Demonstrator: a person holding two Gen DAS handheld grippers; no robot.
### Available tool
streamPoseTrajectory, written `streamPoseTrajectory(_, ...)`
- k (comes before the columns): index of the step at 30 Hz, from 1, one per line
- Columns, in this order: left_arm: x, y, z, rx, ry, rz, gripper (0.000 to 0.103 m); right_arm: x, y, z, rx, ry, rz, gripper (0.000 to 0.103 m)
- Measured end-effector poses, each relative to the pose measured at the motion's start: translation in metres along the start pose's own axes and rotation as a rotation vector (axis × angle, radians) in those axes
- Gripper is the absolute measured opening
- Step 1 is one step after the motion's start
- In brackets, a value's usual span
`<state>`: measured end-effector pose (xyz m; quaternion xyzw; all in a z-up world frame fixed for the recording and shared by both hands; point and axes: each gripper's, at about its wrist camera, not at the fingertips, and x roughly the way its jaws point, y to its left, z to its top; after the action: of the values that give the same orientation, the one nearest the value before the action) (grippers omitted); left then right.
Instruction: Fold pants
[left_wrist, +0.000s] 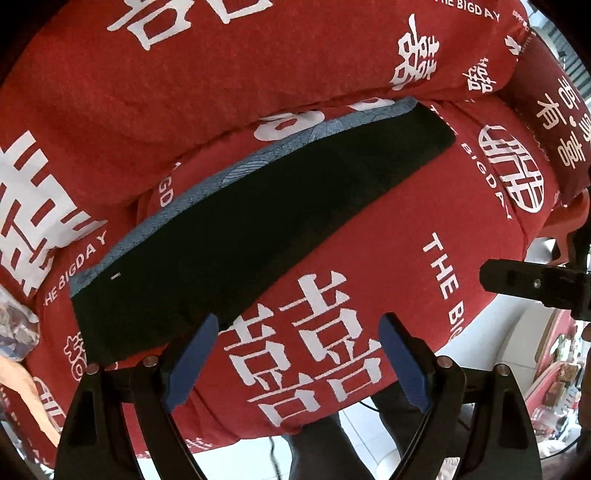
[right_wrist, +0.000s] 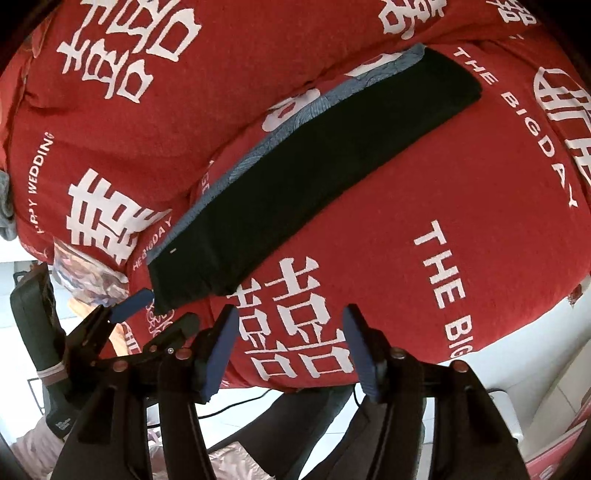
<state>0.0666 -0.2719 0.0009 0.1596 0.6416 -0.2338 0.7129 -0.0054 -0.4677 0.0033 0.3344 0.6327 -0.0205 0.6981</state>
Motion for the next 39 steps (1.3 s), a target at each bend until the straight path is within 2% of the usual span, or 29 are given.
streamPoseTrajectory(8, -0.005, 0.003, 0.000, -0.015, -0.003, -0.004, 0.089, -0.006, 0.010, -0.003, -0.029, -0.011, 0.005, 0.062)
streamPoseTrajectory(18, -0.004, -0.013, 0.003, 0.023, 0.009, -0.026, 0.089, -0.013, -0.001, -0.007, -0.001, -0.025, 0.005, 0.062)
streamPoseTrajectory(31, 0.008, -0.035, 0.012, 0.039, 0.046, -0.033, 0.089, -0.025, -0.038, -0.005, 0.075, -0.049, 0.009, 0.062)
streamPoseTrajectory(39, 0.024, -0.060, 0.026, 0.051, 0.081, -0.061, 0.089, -0.049, -0.075, 0.018, 0.132, -0.112, -0.009, 0.062)
